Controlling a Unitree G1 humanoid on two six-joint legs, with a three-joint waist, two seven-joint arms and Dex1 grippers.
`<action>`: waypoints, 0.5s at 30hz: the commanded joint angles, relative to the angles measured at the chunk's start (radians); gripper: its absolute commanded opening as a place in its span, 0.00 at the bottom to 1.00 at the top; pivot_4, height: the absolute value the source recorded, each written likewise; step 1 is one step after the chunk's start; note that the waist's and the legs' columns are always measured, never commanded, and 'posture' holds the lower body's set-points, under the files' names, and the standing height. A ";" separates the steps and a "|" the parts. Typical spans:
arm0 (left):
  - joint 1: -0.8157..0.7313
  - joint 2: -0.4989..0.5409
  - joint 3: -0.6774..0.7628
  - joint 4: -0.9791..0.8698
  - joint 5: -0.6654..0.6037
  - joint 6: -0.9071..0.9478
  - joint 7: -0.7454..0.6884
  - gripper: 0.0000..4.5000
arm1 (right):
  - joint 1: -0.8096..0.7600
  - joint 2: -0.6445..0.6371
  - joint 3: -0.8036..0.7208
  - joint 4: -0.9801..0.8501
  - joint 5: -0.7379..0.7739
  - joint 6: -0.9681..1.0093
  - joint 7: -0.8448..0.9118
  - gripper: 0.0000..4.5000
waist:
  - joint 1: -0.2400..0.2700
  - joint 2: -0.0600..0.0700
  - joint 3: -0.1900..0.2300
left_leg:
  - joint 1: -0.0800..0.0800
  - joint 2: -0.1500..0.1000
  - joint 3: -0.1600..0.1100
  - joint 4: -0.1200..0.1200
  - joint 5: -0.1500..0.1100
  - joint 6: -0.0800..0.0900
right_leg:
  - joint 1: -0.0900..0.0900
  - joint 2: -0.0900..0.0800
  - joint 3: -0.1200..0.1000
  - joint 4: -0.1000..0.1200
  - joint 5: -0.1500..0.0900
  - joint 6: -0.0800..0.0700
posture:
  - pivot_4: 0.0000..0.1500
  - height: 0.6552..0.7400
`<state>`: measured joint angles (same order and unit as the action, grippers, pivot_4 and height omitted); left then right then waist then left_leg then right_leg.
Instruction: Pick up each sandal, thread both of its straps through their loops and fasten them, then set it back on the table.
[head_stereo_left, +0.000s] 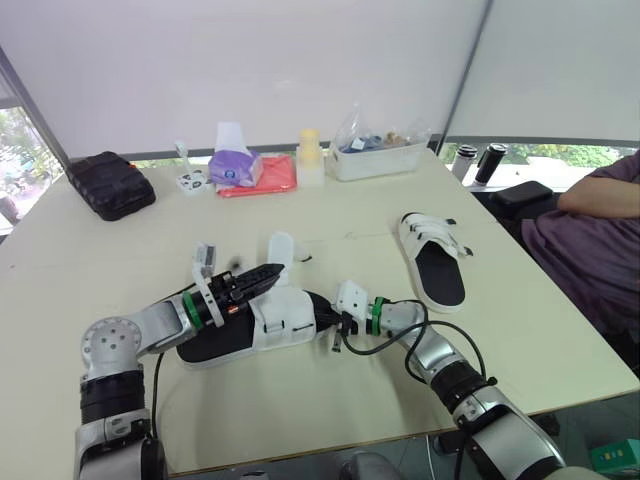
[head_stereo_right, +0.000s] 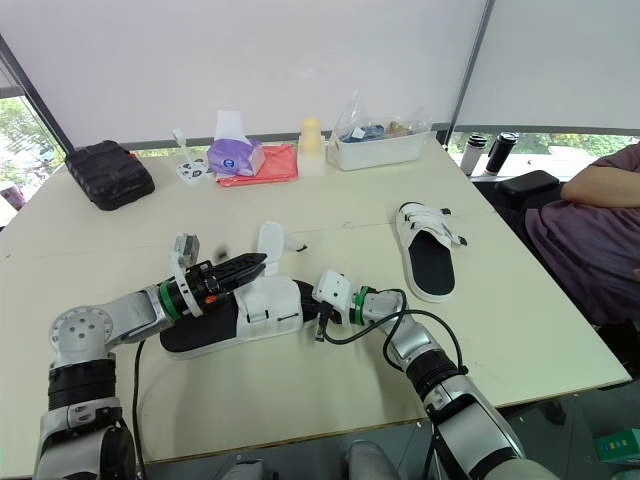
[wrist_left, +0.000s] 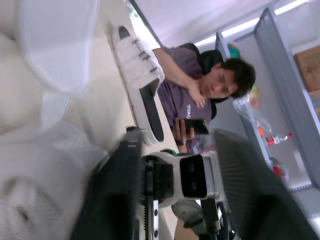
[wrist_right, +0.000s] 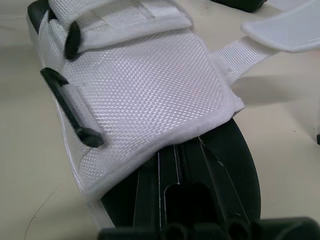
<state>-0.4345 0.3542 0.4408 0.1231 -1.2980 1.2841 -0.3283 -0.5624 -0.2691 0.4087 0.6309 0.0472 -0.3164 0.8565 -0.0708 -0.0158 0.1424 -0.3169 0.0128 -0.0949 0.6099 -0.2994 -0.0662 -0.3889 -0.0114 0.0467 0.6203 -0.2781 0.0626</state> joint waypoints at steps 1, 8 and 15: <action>-0.005 0.017 0.030 -0.011 -0.020 -0.024 -0.003 0.63 | 0.085 -0.040 0.062 0.212 -0.141 0.098 -0.022 0.00 | 0.000 0.000 0.000 | 0.000 0.000 0.000 0.000 0.000 0.000 | 0.000 0.000 0.000 0.000 0.000 0.000 | 1.00 1.00; -0.071 0.152 -0.002 -0.006 0.104 -0.143 -0.154 0.63 | 0.084 -0.041 0.062 0.217 -0.141 0.098 -0.020 0.00 | 0.000 -0.001 0.000 | 0.000 0.000 0.000 0.000 0.000 -0.002 | 0.000 0.000 -0.001 0.000 0.000 0.000 | 1.00 1.00; -0.124 0.384 -0.210 0.097 0.424 -0.372 -0.487 0.69 | 0.078 -0.037 0.062 0.224 -0.142 0.099 -0.020 0.00 | -0.002 0.000 -0.001 | 0.001 -0.001 0.003 -0.003 0.002 -0.012 | -0.001 0.000 -0.001 0.000 0.000 0.000 | 1.00 1.00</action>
<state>-0.5572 0.7208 0.2639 0.2154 -0.9203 0.9477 -0.7404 -0.5626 -0.2694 0.4087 0.6309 0.0470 -0.3170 0.8608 -0.0725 -0.0155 0.1417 -0.3157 0.0119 -0.0918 0.6071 -0.2975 -0.0778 -0.3897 -0.0120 0.0462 0.6204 -0.2782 0.0622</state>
